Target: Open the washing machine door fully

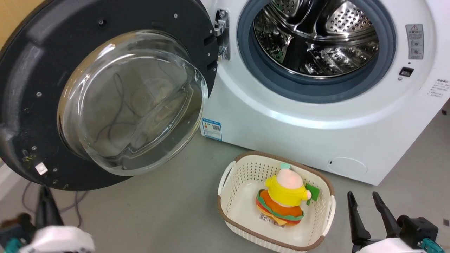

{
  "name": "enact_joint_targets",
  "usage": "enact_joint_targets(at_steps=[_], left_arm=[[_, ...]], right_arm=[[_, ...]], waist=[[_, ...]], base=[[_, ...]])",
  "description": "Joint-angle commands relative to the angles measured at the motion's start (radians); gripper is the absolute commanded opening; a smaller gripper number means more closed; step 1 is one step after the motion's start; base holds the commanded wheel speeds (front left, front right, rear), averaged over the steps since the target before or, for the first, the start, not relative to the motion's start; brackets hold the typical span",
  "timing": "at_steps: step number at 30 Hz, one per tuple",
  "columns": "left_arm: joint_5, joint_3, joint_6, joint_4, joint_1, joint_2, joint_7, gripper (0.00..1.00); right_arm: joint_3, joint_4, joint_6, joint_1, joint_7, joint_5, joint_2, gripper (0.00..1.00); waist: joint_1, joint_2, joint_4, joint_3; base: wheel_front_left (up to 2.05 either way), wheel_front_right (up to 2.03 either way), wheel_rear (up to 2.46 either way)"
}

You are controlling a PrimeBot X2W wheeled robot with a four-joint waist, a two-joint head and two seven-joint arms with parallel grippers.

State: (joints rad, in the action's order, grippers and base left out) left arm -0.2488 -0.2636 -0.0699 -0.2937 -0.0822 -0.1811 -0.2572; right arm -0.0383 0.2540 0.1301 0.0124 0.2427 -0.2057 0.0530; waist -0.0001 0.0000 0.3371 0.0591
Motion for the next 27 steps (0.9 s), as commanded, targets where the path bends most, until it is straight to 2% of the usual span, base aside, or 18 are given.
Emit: enact_joint_targets(at_steps=[1, 2, 3, 8, 15, 27], left_arm=[[0.014, 0.006, 0.001, 0.024, 0.030, 0.020, -0.004, 0.60], [0.020, 0.011, 0.004, 0.045, 0.054, 0.038, -0.004, 0.96], [0.028, 0.017, 0.003, 0.058, 0.078, 0.051, -0.004, 1.00], [0.056, 0.056, 0.001, 0.116, 0.158, 0.091, -0.005, 1.00], [0.104, 0.129, -0.005, 0.186, 0.209, 0.112, -0.005, 1.00], [0.156, 0.263, 0.020, 0.167, 0.152, 0.119, -0.005, 1.00]], right_arm=[[0.002, 0.004, 0.001, 0.008, 0.008, -0.006, -0.003, 1.00], [0.003, 0.006, 0.001, 0.010, 0.009, -0.007, -0.003, 1.00], [0.004, 0.008, 0.001, 0.012, 0.010, -0.008, -0.003, 1.00], [0.012, 0.018, 0.001, 0.020, 0.013, -0.011, -0.003, 1.00], [0.023, 0.020, 0.001, 0.020, 0.016, 0.000, -0.003, 1.00], [0.032, 0.004, 0.001, 0.011, 0.018, 0.051, -0.003, 1.00]], waist=[[0.0001, 0.0000, 0.000, -0.010], [0.0001, 0.0000, 0.000, -0.015], [0.0001, 0.0000, -0.001, -0.021], [0.0001, 0.0000, -0.012, -0.045], [0.0001, 0.0000, -0.055, -0.061], [0.0001, 0.0000, -0.187, -0.065]], base=[[0.00, 0.00, 0.00], [0.00, 0.00, 0.00], [0.00, 0.00, 0.00], [0.00, 0.00, 0.00], [0.00, 0.00, 0.00], [0.00, 0.00, 0.00]])
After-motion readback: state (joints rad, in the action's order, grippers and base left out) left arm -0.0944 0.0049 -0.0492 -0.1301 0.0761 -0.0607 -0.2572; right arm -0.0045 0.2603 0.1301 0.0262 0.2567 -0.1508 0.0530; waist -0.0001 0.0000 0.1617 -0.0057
